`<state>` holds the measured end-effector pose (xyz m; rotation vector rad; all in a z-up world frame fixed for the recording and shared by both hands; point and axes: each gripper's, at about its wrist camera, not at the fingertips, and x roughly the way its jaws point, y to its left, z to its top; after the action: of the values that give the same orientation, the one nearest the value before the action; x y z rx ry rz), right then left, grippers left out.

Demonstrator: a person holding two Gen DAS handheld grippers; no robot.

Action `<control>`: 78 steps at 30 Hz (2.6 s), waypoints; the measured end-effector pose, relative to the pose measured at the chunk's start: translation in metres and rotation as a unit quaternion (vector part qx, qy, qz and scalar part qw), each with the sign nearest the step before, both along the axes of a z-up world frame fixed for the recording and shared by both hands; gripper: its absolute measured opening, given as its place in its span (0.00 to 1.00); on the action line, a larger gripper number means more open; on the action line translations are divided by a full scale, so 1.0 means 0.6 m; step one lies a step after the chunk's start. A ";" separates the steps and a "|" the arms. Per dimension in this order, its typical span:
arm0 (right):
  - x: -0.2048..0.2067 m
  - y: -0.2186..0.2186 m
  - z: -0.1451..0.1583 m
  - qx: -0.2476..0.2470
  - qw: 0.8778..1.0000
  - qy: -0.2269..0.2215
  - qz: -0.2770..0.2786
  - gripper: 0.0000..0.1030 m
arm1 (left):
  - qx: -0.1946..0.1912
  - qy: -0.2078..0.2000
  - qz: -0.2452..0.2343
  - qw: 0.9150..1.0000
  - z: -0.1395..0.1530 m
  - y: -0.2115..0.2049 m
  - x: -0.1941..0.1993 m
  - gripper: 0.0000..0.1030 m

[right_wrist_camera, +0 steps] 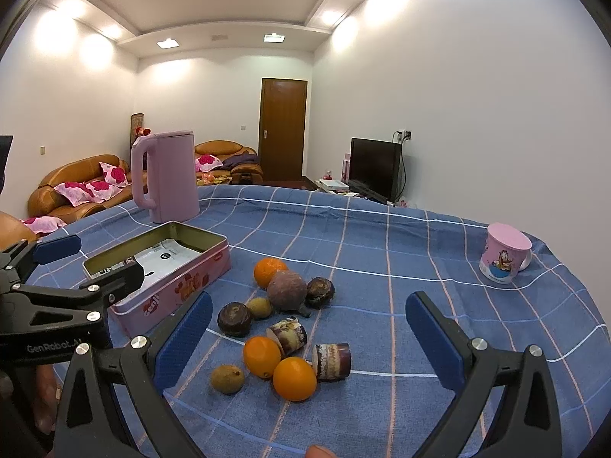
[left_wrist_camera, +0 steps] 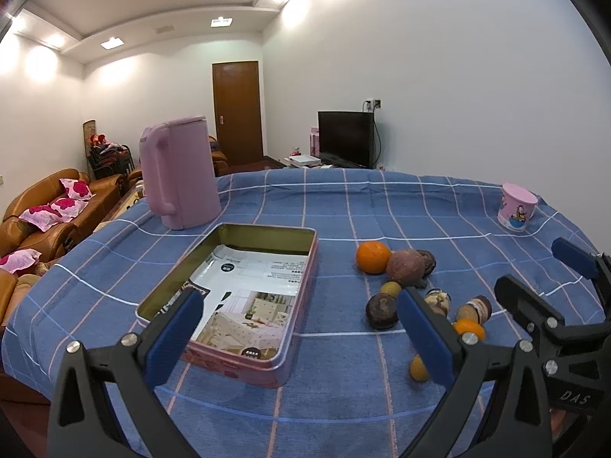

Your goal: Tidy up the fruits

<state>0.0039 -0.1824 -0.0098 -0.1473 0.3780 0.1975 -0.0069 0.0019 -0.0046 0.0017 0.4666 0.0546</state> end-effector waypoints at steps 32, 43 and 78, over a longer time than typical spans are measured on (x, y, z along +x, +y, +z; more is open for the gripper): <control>-0.013 0.008 -0.002 0.006 1.000 -0.008 0.007 0.99 | -0.003 -0.002 0.004 1.000 0.003 0.005 -0.003 1.00; -0.013 0.010 -0.004 0.005 1.000 -0.007 0.008 0.99 | -0.004 -0.002 0.004 1.000 0.003 0.005 -0.003 1.00; -0.006 -0.081 -0.072 0.041 0.997 0.060 -0.022 0.86 | -0.009 0.072 -0.079 0.994 -0.080 -0.072 0.013 0.91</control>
<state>0.0004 -0.2310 -0.0533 -0.0459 0.4904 0.1790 0.0007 -0.0414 -0.0528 0.0254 0.6099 -0.1062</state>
